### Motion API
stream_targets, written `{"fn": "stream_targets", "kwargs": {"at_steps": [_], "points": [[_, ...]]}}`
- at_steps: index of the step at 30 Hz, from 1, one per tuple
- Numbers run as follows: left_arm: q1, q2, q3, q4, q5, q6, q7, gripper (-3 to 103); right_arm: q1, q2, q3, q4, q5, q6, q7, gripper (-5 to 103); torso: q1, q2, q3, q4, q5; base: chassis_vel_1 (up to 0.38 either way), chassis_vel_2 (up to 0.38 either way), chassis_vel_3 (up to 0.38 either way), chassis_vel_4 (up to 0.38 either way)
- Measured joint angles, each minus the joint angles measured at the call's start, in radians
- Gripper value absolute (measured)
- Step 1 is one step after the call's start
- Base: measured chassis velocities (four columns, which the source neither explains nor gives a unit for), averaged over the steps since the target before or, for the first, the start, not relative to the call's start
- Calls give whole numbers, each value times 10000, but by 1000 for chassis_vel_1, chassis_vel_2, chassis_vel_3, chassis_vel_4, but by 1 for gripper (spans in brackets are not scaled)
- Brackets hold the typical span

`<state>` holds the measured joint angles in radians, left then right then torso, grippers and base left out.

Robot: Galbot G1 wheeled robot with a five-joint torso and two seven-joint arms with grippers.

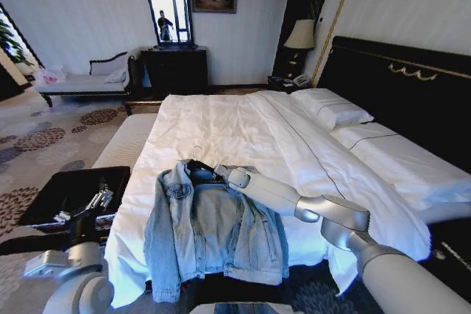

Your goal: Pick up the clothes from the bed and hang them on the clothes hanger.

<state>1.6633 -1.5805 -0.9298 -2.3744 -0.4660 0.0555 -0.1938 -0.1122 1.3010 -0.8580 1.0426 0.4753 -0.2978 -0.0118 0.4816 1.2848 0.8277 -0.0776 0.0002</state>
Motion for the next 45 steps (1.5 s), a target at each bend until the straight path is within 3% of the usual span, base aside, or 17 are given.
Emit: {"fn": "stream_targets", "kwargs": {"at_steps": [3,5,6,10,11,14,15,17,21,27,35,39,44,45], "points": [[-38,36,20,61,11,-15,2,100,104,-495,7,855,259,-236,111,35,0,0,0,1,0,0,0,0,0],[-66,54,45,81,11,-17,4,100,248,-1284,-111,1871,660,-785,314,46,0,-1,-1,3,2,0,0,0,0],[-66,54,45,81,11,-17,4,100,248,-1284,-111,1871,660,-785,314,46,0,-1,-1,3,2,0,0,0,0],[-97,59,214,92,85,-18,4,100,308,-2892,-86,3418,1157,-1536,822,62,-1,1,-1,-12,2,0,0,0,0],[-97,59,214,92,85,-18,4,100,308,-2892,-86,3418,1157,-1536,822,62,-1,1,-1,-12,2,0,0,0,0],[-108,69,333,93,150,-19,1,100,153,-3696,162,4406,1535,-2149,1142,78,-1,1,-1,-7,3,0,0,0,0],[-120,69,401,93,195,-19,-1,100,45,-3875,227,4629,1632,-2271,1308,84,-1,1,-1,-4,2,0,0,0,0],[-126,66,444,93,226,-20,-1,100,-48,-3945,261,4708,1673,-2312,1422,84,-1,2,-2,-4,-1,0,0,0,0],[-114,16,650,88,414,-22,-10,100,-579,-3902,400,4665,1814,-2325,1852,99,-1,2,-1,0,-2,0,0,0,0],[-87,25,509,51,395,-22,-18,100,-998,-3309,195,4050,2189,-2236,2180,100,-1,1,-1,-3,-1,0,0,0,0],[-8,-49,281,82,267,-114,-26,100,-887,-2233,-290,2830,1558,-2016,2290,101,-1,1,0,-3,-2,0,0,0,0],[-44,-63,223,103,232,-117,-27,100,-814,-1604,-397,2311,1480,-2367,2512,94,-1,0,0,0,-3,0,0,0,0],[-85,-86,240,132,233,-117,-28,100,-749,-1278,-335,1977,1641,-3308,2901,67,-1,-1,0,-3,-3,0,0,0,0],[-85,-86,240,132,233,-117,-28,100,-749,-1278,-335,1977,1641,-3308,2901,67,-1,-1,0,-3,-3,0,0,0,0]]}}
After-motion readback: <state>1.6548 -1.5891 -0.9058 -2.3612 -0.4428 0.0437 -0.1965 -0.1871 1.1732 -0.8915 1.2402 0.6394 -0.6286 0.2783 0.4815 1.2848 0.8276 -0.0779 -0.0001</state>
